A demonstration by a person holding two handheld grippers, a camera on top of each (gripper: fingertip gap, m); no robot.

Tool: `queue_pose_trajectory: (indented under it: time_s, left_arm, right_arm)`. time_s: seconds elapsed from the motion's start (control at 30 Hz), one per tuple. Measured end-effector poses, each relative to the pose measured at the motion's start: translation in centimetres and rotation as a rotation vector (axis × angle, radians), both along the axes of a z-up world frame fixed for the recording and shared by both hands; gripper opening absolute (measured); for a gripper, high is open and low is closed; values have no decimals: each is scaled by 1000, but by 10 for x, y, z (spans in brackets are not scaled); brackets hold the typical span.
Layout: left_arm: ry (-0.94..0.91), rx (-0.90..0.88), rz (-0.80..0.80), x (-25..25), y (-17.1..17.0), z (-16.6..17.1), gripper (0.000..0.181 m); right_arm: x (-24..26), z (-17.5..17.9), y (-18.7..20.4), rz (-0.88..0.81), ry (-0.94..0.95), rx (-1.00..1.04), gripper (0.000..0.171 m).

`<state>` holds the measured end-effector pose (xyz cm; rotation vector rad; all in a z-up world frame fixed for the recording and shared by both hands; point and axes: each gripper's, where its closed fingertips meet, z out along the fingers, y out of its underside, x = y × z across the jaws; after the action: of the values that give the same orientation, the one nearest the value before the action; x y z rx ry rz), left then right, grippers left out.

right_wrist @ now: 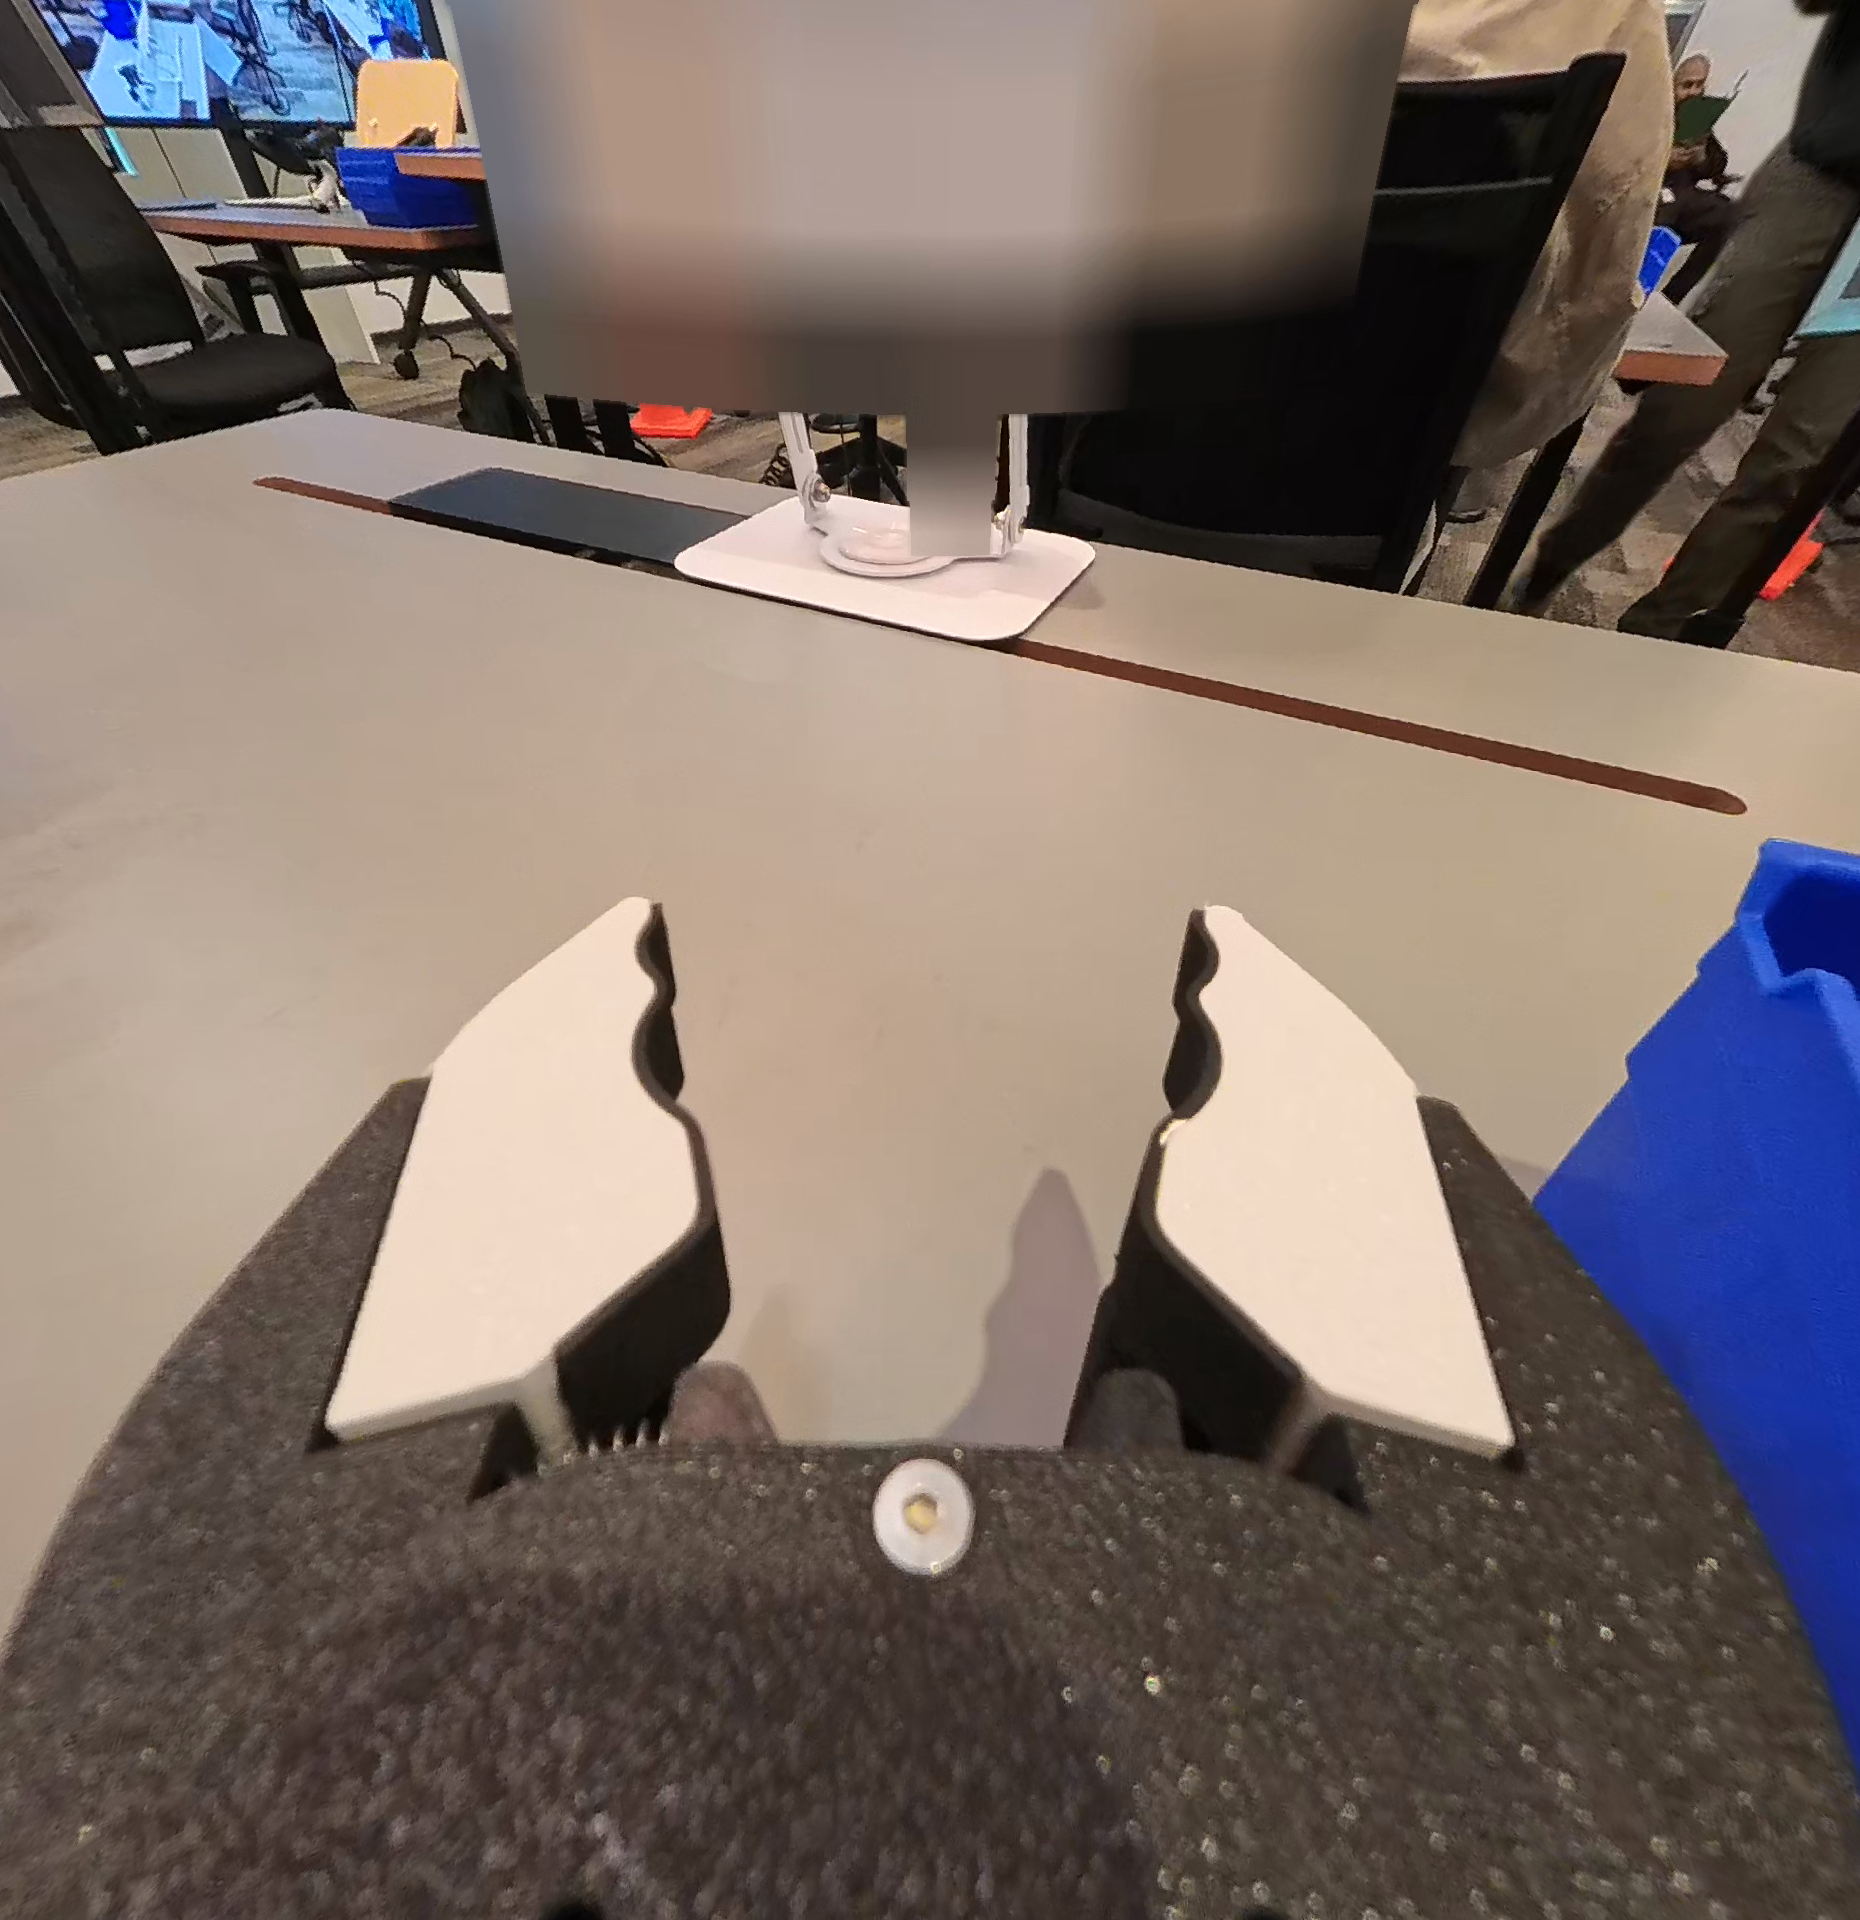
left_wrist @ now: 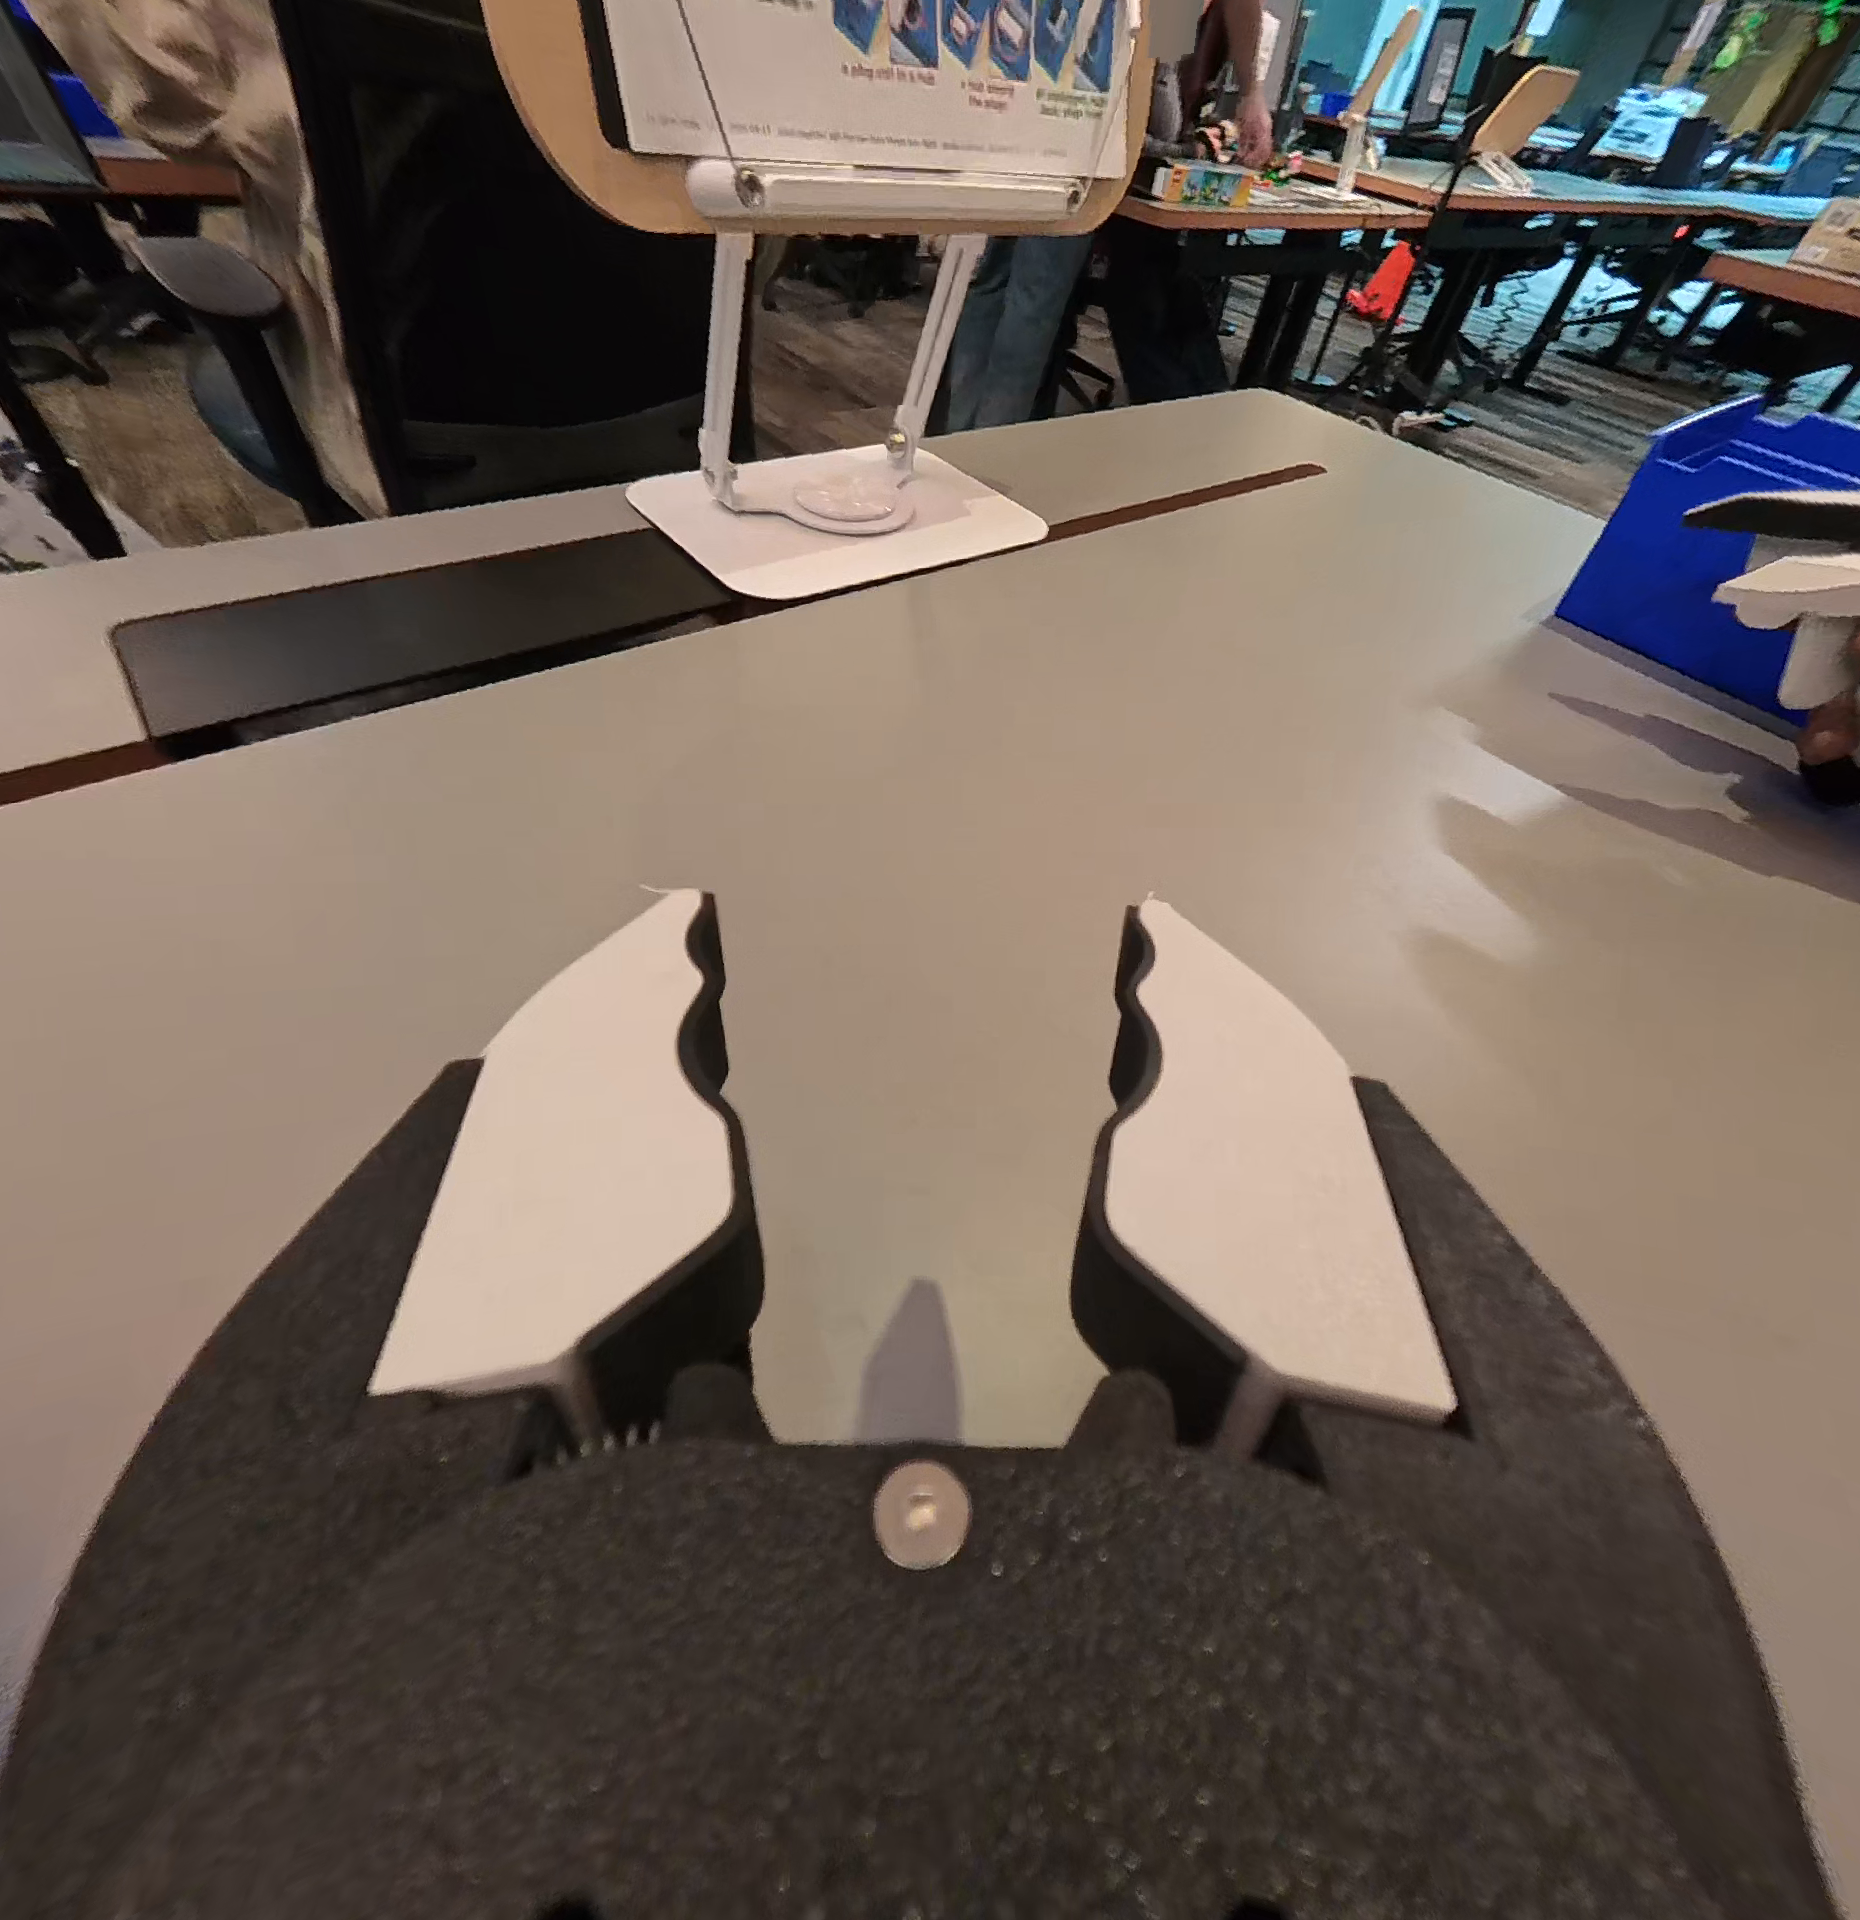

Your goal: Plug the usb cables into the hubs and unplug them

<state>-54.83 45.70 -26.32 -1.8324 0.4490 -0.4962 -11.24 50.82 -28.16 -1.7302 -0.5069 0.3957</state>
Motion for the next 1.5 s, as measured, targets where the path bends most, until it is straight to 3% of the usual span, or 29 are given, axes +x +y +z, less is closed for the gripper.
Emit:
queue_pose_trajectory:
  time_s: [0.2,0.4,0.53,0.67,0.8,0.9,1.17,1.5]
  left_arm:
    - [-42,67,39,-8,-31,47,71]
    - [75,83,86,-34,-83,87,71]
    - [203,41,201,-88,-108,98,71]
    - [285,-45,375,-175,-126,103,67]
    - [297,-243,502,-255,-146,76,65]
    - [278,-409,527,-284,-156,41,63]
    - [248,-822,521,-293,-169,-45,62]
    - [183,-1037,545,-285,-164,-91,51]
  right_arm:
    - [0,-4,-1,3,-2,-9,91]
    - [-2,-1,-4,16,12,-4,91]
    - [-3,1,-6,23,20,-1,90]
    - [-4,5,-9,37,37,4,91]
    - [-5,9,-10,46,46,15,90]
    - [-6,9,-11,49,48,15,90]
    - [-3,8,-11,42,55,12,90]
    - [-3,7,-10,42,51,8,89]
